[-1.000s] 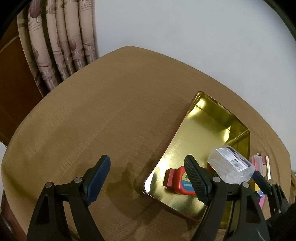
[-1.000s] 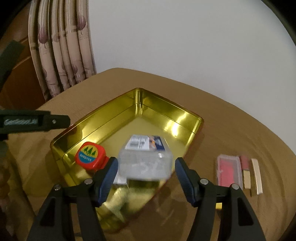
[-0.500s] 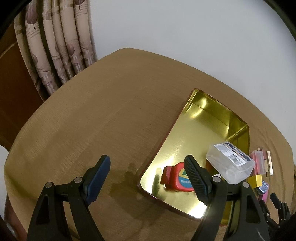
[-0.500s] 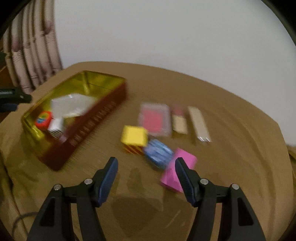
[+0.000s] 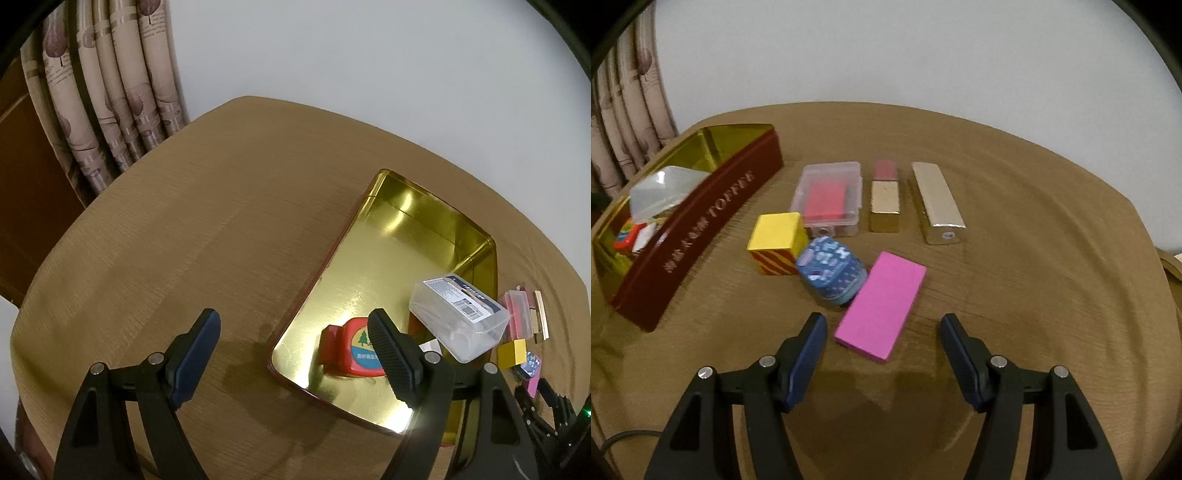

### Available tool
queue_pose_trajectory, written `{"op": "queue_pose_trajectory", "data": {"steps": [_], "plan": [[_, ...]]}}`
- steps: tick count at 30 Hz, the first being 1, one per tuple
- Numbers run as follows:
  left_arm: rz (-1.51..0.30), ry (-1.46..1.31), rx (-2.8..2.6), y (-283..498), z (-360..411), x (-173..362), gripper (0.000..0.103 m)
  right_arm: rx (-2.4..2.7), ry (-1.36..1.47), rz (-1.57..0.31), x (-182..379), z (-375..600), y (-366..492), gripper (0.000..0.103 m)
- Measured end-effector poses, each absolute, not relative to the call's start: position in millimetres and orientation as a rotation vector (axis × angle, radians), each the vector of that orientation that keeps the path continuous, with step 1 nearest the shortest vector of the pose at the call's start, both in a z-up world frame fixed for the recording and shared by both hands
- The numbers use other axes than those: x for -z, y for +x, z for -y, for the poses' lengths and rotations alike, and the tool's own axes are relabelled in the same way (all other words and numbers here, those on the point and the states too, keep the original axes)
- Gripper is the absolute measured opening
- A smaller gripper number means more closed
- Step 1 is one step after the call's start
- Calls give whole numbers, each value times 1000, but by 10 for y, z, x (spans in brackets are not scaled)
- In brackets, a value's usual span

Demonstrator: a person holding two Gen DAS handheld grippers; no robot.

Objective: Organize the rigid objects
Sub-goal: 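Move the right tool to the pink block and grasp it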

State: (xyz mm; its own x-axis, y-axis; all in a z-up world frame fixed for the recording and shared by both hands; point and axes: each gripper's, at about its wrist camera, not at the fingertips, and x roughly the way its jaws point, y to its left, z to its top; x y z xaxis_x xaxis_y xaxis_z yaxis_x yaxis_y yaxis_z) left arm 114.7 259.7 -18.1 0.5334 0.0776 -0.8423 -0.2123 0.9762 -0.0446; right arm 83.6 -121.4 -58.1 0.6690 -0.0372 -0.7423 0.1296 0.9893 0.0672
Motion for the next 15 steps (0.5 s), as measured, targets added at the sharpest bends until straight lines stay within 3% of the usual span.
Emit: {"op": "queue_pose_trajectory", "data": {"steps": [5, 9, 15], "plan": [[-996, -127, -175, 1146, -2558, 195, 79, 140, 146, -810, 617, 1332, 863, 65], [-999, -118, -177, 1144, -2537, 211, 79, 173, 187, -789, 645, 1515, 883, 51], [-992, -85, -161, 1138, -2444, 205, 79, 153, 156, -778, 652, 1575, 932, 51]]}}
